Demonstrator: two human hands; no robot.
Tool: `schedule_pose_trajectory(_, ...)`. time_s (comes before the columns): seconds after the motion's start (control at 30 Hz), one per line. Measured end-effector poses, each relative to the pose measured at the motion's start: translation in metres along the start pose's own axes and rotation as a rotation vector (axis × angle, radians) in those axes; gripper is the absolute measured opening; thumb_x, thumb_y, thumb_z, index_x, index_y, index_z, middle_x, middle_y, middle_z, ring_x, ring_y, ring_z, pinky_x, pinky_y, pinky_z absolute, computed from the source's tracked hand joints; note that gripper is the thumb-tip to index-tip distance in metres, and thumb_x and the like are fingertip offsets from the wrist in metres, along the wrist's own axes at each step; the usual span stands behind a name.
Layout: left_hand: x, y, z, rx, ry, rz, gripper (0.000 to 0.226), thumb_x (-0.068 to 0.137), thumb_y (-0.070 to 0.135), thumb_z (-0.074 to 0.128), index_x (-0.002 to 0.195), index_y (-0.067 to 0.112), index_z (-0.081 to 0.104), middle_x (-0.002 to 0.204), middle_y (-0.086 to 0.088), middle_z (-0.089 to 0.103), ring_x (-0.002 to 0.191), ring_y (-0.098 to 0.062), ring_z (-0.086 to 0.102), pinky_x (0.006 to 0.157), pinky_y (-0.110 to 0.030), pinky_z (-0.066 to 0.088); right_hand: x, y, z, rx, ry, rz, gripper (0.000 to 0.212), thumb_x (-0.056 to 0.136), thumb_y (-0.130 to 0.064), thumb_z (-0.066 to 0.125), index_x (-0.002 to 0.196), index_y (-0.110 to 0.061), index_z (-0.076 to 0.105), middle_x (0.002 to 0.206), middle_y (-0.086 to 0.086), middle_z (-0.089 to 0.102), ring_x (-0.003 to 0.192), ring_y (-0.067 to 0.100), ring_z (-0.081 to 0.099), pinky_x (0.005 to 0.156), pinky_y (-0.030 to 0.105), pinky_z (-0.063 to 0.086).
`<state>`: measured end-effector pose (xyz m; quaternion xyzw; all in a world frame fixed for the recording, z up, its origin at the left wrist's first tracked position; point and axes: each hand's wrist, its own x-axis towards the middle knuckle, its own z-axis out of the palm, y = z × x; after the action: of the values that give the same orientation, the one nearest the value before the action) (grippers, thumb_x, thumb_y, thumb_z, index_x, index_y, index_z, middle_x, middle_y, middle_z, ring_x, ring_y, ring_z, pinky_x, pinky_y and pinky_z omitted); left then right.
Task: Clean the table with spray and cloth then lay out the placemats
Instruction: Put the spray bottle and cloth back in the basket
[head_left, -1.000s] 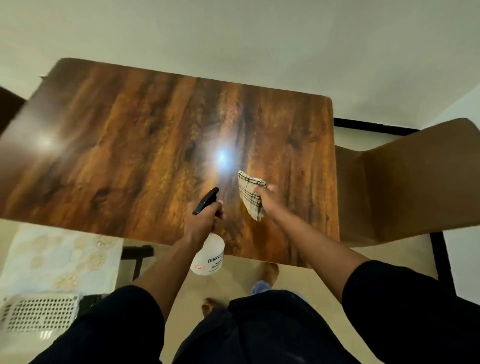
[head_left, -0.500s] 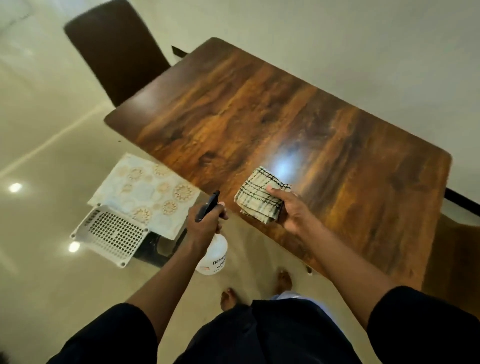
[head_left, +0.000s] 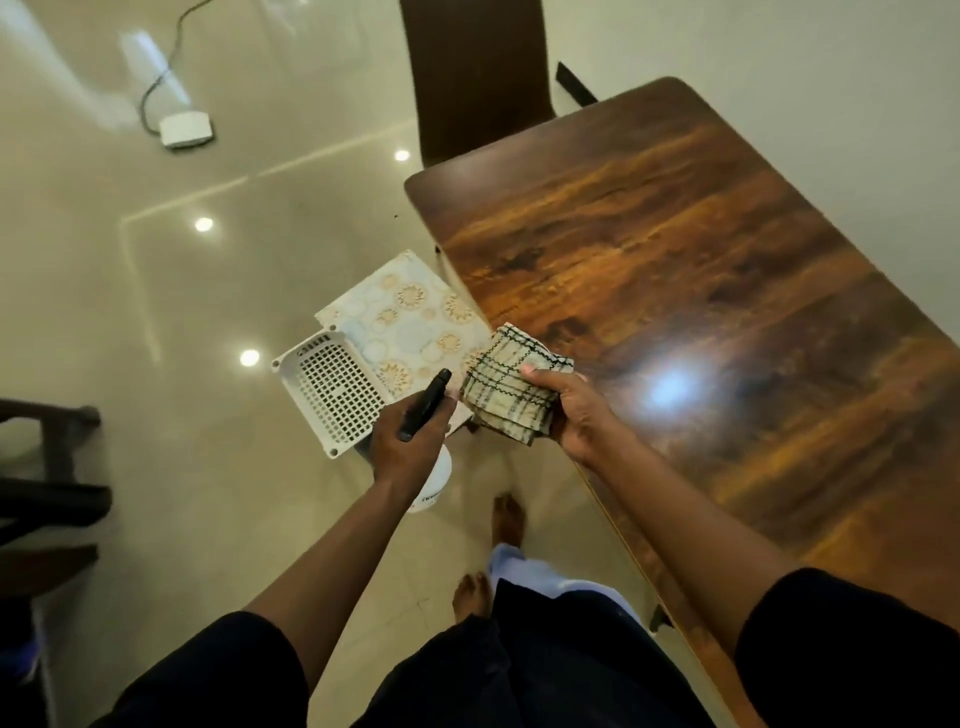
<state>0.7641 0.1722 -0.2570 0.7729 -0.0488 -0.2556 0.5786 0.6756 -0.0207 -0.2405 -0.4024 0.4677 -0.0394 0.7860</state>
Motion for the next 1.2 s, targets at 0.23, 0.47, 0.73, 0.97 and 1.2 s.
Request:
schedule_pose_trajectory(0.23, 0.026, -0.021, -0.029, -0.005, 0.143, -0.016, 0.006, 0.094, 0.041, 0.081, 0.097, 0.047, 0.082, 0.095, 0.015, 0.083, 0.100, -0.003, 0.077, 0.089, -0.028, 0.056, 0.061, -0.006, 0.055, -0.136, -0.132, 0.083, 0.041, 0.087, -0.015, 0.079, 0.124, -0.002, 0.068, 0.111, 0.015, 0.077, 0.104, 0.033, 0.075, 0.091, 0.056, 0.059)
schedule_pose_trajectory(0.47, 0.053, -0.054, -0.044, -0.032, 0.221, -0.087, 0.033, 0.094, 0.009, 0.081, 0.105, 0.040, 0.081, 0.108, 0.014, 0.083, 0.111, -0.004, 0.075, 0.097, -0.025, 0.053, 0.112, 0.015, 0.092, -0.266, -0.164, 0.140, 0.043, 0.080, -0.015, 0.086, 0.112, -0.010, 0.059, 0.102, 0.010, 0.079, 0.097, 0.031, 0.076, 0.088, 0.054, 0.061)
schedule_pose_trajectory(0.73, 0.118, -0.087, -0.064, -0.183, 0.379, -0.102, 0.027, 0.091, 0.017, 0.074, 0.109, 0.035, 0.082, 0.108, -0.005, 0.084, 0.112, -0.027, 0.078, 0.104, -0.043, 0.058, 0.168, 0.048, 0.126, -0.397, -0.104, 0.164, 0.026, 0.083, -0.008, 0.082, 0.095, -0.014, 0.060, 0.100, 0.012, 0.078, 0.089, 0.030, 0.076, 0.082, 0.045, 0.062)
schedule_pose_trajectory(0.97, 0.188, -0.119, -0.087, -0.172, 0.277, -0.007, 0.024, 0.093, 0.017, 0.074, 0.116, 0.023, 0.078, 0.110, -0.009, 0.082, 0.112, -0.030, 0.077, 0.106, -0.050, 0.058, 0.213, 0.078, 0.144, -0.465, -0.037, 0.082, 0.020, 0.085, -0.008, 0.081, 0.102, -0.012, 0.072, 0.095, 0.003, 0.080, 0.089, 0.022, 0.078, 0.086, 0.043, 0.063)
schedule_pose_trajectory(1.2, 0.243, -0.152, -0.099, -0.097, 0.038, 0.052, 0.041, 0.095, -0.010, 0.061, 0.135, 0.000, 0.065, 0.099, -0.005, 0.080, 0.104, -0.022, 0.079, 0.104, -0.041, 0.058, 0.252, 0.098, 0.151, -0.570, 0.017, 0.064, 0.033, 0.084, -0.019, 0.083, 0.114, -0.013, 0.071, 0.102, -0.001, 0.079, 0.092, 0.018, 0.077, 0.088, 0.047, 0.062)
